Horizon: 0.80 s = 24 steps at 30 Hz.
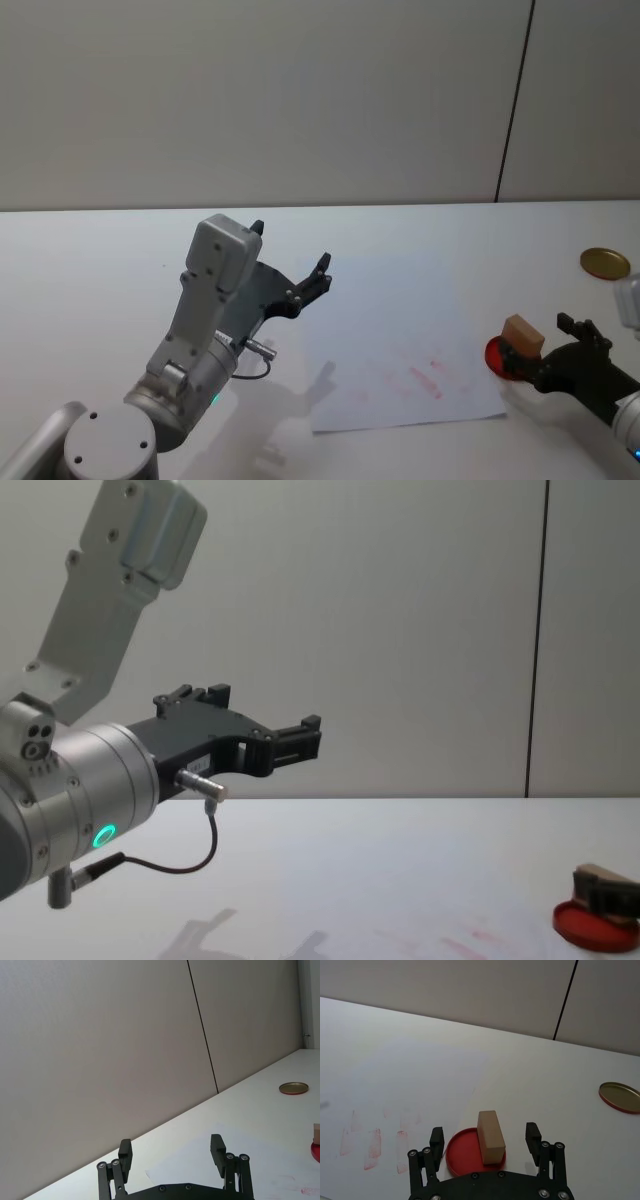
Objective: Use the one hand to pick up the stamp and affix it onto the A4 paper.
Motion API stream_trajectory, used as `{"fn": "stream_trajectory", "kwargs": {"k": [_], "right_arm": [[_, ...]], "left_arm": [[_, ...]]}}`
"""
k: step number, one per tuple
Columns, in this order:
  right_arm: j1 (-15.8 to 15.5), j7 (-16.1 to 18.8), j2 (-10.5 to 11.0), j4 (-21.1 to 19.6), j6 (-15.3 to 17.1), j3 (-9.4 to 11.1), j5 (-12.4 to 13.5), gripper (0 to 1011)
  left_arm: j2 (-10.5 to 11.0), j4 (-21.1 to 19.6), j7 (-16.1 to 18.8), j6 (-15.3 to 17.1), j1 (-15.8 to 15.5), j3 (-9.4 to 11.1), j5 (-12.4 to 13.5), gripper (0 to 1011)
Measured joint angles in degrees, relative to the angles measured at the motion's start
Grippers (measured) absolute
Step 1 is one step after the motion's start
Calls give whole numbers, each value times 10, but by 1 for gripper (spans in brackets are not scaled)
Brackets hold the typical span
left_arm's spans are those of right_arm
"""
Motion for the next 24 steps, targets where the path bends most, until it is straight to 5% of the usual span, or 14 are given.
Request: {"fn": "stream_trajectory", "kwargs": {"k": [9,24], "right_arm": [[8,9,0,21,4,2,3,925],[22,27,-3,50,0,5,13,444]], "left_arm": [[0,0,0,0,0,0,0,993],[0,0,0,0,0,0,0,993]]}}
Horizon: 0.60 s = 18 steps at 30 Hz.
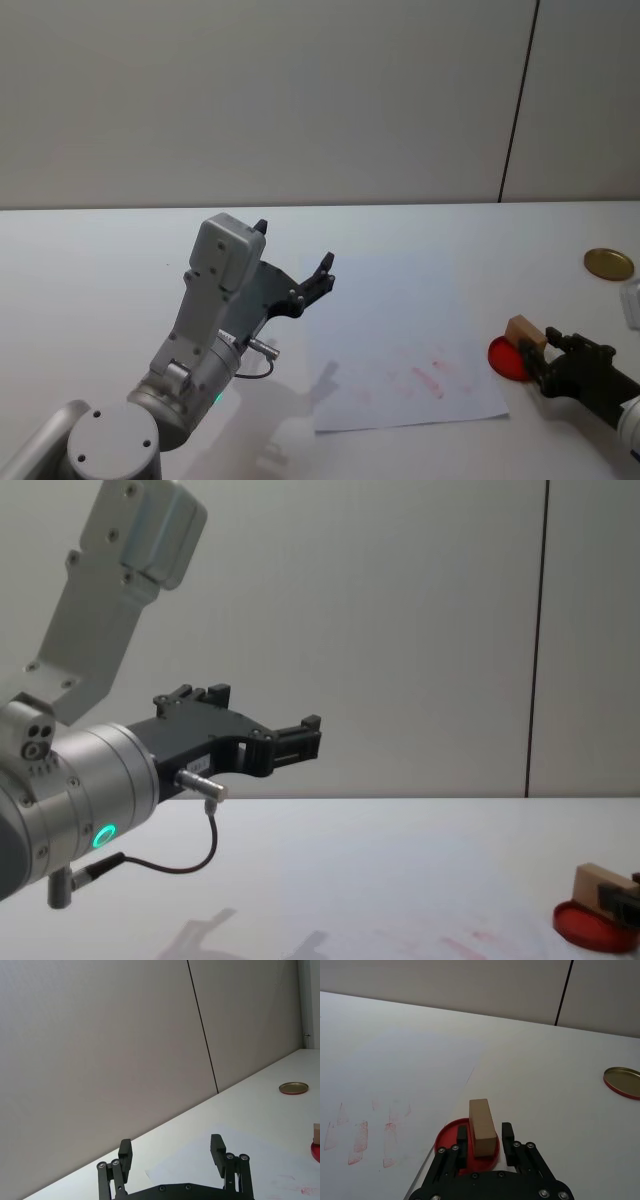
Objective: Use the one hand to pick up the stamp and affix it onto the A4 paper.
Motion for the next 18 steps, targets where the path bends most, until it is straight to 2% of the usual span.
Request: {"fn": "stream_trajectory", "kwargs": {"k": [1,2,4,7,18], "right_arm": [[0,0,0,1,-1,0,0,425],[1,1,0,2,-2,0,0,358],[2,2,-1,4,-4,0,0,340],[4,4,-2,6,-10,0,-1,232],[9,11,-5,2,-38,-4,-13,216]], "left_arm": [[0,0,0,0,0,0,0,993],[0,0,0,0,0,0,0,993],[0,0,0,0,0,0,0,993],[0,0,0,0,0,0,0,993],[0,0,0,0,0,0,0,993]]}}
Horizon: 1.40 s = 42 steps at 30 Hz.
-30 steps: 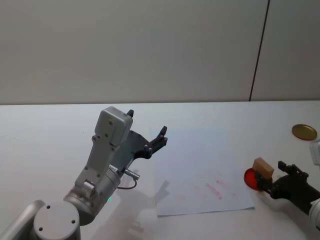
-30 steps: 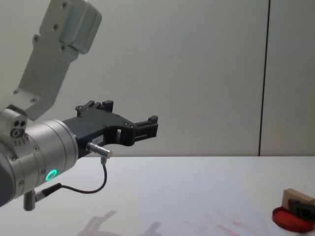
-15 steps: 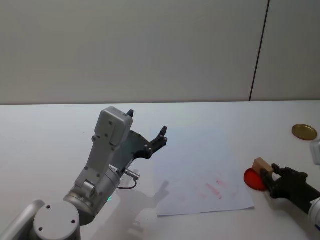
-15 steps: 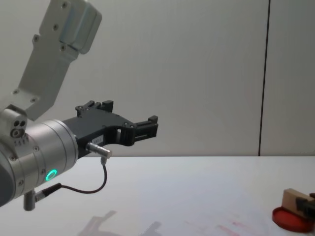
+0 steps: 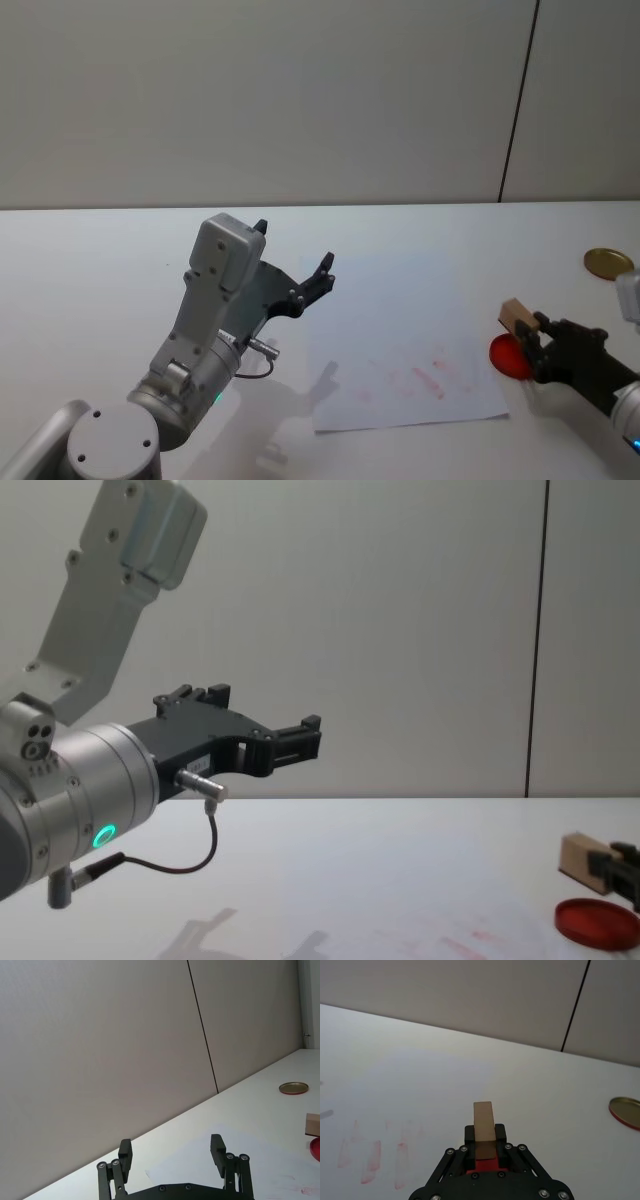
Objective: Use the one hand to pick up the stamp and affix it onto the A4 paper.
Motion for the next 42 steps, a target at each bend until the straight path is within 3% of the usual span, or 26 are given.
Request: {"fn": "stream_trajectory", "kwargs": {"k": [13,27,42], "right_arm": [[12,32,-19,-28,-14,-20,-15,214],[13,56,-46,-43,-3,-53,-28,216],[0,78,-56,-46,11,-76,-36,214]], "left_arm": [[0,0,0,0,0,0,0,993],[0,0,0,0,0,0,0,993],[0,0,0,0,0,0,0,993]]}}
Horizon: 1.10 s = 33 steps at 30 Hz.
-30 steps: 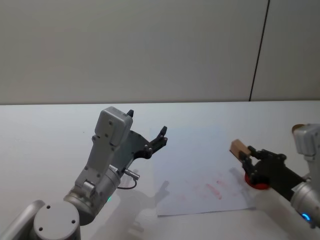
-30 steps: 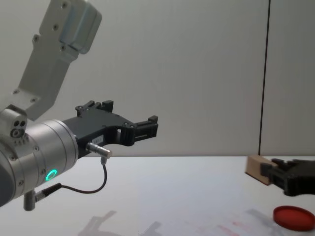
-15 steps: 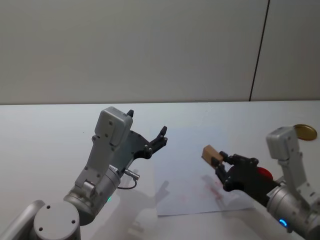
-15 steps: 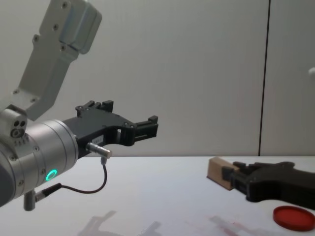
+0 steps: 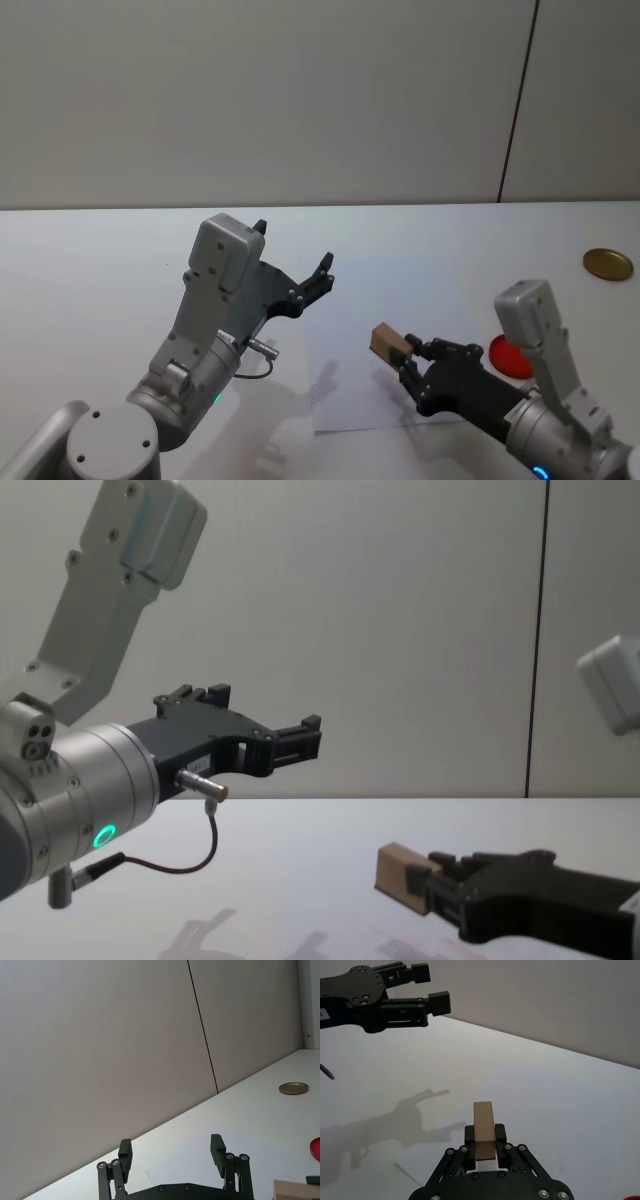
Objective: Use the one hand to pick up the stamp and affix it onto the A4 paper.
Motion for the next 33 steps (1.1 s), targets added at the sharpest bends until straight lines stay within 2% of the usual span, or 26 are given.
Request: {"fn": "stream_trajectory", "kwargs": {"k": [19,33], "right_arm": [[-3,5,-7,26,11,-18,-29,214],[6,13,-10,40,20,-20,-40,216]], "left_arm": [[0,0,0,0,0,0,0,993],[0,0,0,0,0,0,0,993]]}}
